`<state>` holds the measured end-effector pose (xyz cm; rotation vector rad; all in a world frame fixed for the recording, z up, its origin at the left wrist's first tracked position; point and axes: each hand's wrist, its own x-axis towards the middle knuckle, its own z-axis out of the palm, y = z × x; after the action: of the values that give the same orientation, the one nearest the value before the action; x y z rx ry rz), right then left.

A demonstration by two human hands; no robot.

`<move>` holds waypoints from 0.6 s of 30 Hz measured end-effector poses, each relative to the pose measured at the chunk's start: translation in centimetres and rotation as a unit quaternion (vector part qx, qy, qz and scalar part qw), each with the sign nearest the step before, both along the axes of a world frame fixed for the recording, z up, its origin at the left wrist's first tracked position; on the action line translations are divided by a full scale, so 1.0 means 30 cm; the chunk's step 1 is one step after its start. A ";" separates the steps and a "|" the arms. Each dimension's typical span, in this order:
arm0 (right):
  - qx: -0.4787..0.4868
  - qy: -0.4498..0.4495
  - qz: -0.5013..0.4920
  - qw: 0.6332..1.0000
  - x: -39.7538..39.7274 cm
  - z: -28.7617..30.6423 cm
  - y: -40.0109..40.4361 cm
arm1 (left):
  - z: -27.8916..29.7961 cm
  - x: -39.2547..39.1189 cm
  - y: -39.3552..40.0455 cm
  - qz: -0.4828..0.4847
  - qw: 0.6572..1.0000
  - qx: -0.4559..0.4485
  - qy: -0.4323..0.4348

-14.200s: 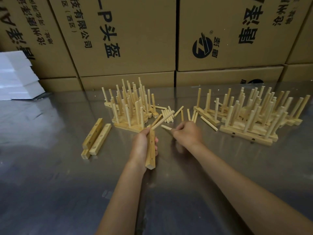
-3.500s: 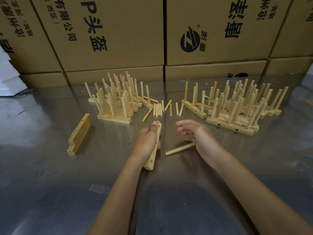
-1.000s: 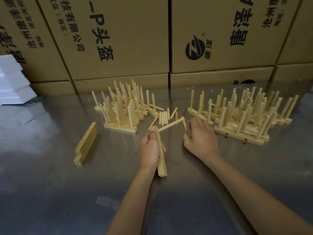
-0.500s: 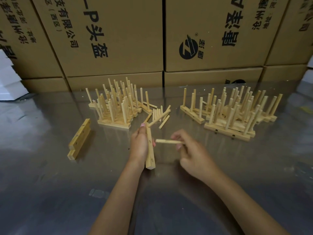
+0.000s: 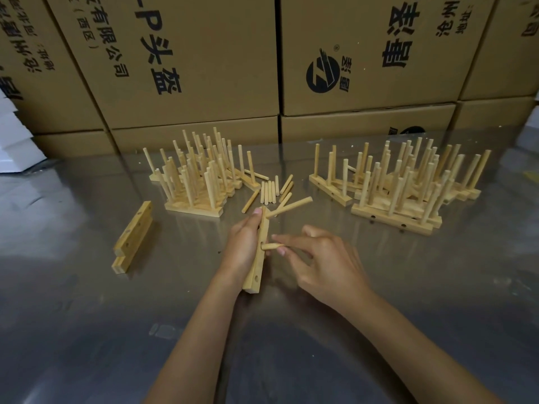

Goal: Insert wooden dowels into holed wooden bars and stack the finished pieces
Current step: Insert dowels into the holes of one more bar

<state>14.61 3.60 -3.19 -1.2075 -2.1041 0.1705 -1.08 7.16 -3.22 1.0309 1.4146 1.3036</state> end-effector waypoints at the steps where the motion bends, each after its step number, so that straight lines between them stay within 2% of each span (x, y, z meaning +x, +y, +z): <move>1: -0.002 0.006 0.001 1.000 -0.001 0.000 -0.002 | -0.001 0.001 -0.001 -0.008 1.000 0.001 0.000; 11: 0.023 -0.015 -0.009 1.000 -0.021 0.015 -0.020 | -0.006 0.021 -0.023 0.008 0.999 0.011 0.038; 18: 0.000 -0.093 0.009 0.996 -0.014 0.040 0.004 | -0.005 0.027 -0.032 -0.010 0.997 0.019 0.068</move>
<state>14.20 3.73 -1.98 -1.2462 -2.2751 0.0669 -0.26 6.20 -3.36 1.1745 1.4826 1.2703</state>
